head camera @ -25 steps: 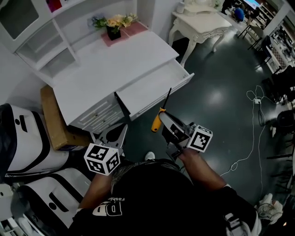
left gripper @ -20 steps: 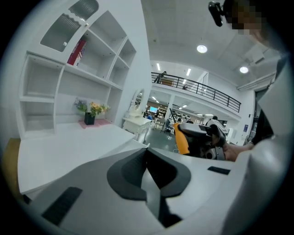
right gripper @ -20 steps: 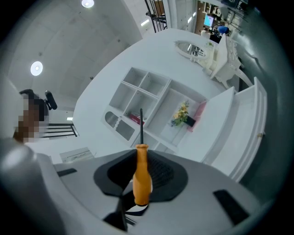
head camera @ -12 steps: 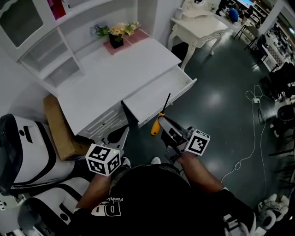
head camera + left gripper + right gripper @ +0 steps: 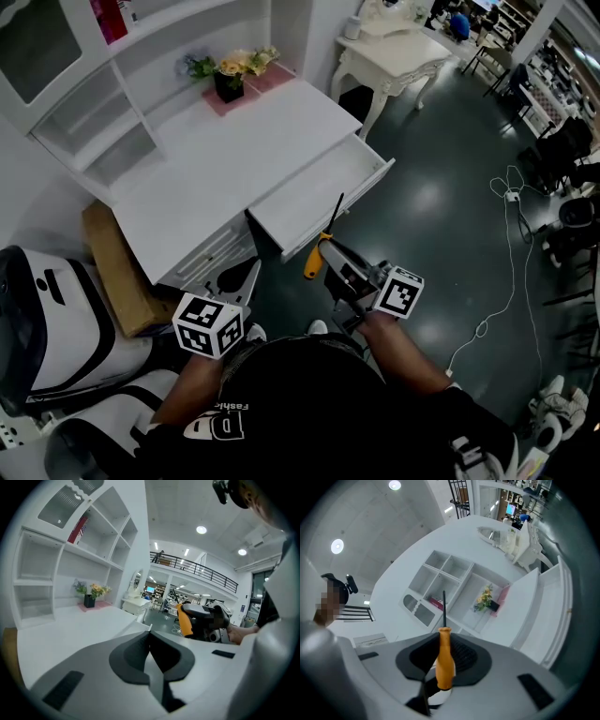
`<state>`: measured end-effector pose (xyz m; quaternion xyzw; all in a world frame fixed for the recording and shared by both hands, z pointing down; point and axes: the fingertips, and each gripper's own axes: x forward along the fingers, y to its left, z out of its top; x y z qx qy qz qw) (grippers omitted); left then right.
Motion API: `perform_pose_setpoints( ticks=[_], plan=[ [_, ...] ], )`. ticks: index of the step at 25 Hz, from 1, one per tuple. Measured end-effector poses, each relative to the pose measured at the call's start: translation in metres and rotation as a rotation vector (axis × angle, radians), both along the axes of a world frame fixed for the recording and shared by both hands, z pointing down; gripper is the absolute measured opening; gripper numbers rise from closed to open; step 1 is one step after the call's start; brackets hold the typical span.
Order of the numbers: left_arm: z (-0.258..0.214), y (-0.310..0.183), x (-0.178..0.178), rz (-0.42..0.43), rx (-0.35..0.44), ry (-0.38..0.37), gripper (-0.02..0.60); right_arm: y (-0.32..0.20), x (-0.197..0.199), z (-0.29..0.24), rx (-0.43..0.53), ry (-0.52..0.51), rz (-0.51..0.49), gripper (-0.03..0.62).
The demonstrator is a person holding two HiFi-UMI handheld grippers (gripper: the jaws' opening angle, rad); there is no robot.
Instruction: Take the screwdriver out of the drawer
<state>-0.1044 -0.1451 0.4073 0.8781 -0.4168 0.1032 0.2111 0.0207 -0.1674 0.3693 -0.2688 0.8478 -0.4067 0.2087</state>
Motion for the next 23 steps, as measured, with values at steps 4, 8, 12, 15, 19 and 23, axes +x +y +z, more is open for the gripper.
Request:
perform_pose_setpoints(
  ticks=[4,8,12,15,19,23],
  plan=[
    [0.000,0.001,-0.001,0.010,-0.003,0.005,0.014,0.002,-0.002,-0.001,-0.001,-0.006,0.010,0.080],
    [0.001,0.002,-0.001,0.013,-0.001,0.007,0.014,0.003,0.000,0.002,-0.007,-0.004,0.021,0.080],
    [0.000,0.002,0.000,0.011,-0.001,0.009,0.014,0.003,0.001,0.000,-0.006,-0.011,0.015,0.080],
    [-0.002,0.002,0.002,0.007,0.003,0.011,0.014,0.003,0.002,-0.001,-0.006,-0.018,0.008,0.080],
    [-0.002,0.004,0.005,0.002,0.006,0.011,0.014,0.004,0.004,-0.001,-0.012,-0.034,0.001,0.080],
    [-0.003,0.005,0.008,-0.005,0.008,0.010,0.014,0.006,0.008,-0.002,-0.008,-0.044,-0.005,0.080]
  ],
)
